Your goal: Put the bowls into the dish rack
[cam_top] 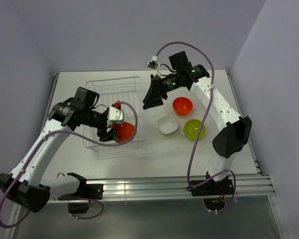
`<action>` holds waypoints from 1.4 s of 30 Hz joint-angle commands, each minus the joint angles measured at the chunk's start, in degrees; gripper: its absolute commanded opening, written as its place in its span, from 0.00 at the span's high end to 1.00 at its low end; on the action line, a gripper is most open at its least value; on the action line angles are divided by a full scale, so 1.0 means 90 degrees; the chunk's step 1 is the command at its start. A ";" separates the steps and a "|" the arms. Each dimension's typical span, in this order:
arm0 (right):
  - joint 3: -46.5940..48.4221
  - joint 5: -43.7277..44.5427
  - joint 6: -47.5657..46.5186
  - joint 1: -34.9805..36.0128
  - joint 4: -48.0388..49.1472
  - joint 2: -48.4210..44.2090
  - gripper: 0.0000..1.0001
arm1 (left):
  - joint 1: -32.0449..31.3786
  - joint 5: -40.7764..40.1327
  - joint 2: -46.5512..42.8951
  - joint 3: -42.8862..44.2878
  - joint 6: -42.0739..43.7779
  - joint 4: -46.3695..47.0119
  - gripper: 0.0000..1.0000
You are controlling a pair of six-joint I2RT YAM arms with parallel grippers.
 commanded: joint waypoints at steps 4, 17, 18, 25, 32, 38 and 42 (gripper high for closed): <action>-0.0669 -0.0065 -0.0191 0.0043 0.0093 -0.0665 0.16 | 0.0669 0.0857 0.1233 0.1042 -0.0475 -0.0706 1.00; -0.1197 -0.0153 -0.0230 0.0033 0.0210 -0.0891 0.16 | 0.1753 -0.0157 0.1979 0.0937 0.1029 -0.1752 0.99; -0.1207 -0.0153 -0.0221 0.0033 0.0210 -0.0901 0.16 | 0.1773 -0.0332 0.1959 0.0839 0.1185 -0.1743 0.99; -0.1285 -0.0192 -0.0172 0.0053 0.0249 -0.0881 0.15 | 0.1880 -0.0743 0.2037 0.0330 0.1567 -0.1742 0.97; -0.1314 -0.0212 -0.0211 0.0072 0.0201 -0.0862 0.15 | 0.1978 -0.0949 0.2203 0.0203 0.1791 -0.1742 0.93; -0.1314 -0.0231 -0.0260 0.0121 0.0152 -0.0823 0.15 | 0.2037 -0.0940 0.2457 0.0232 0.1870 -0.1742 0.91; -0.1324 -0.0261 -0.0289 0.0131 0.0103 -0.0813 0.15 | 0.2056 -0.0842 0.2729 0.0359 0.1870 -0.1752 0.90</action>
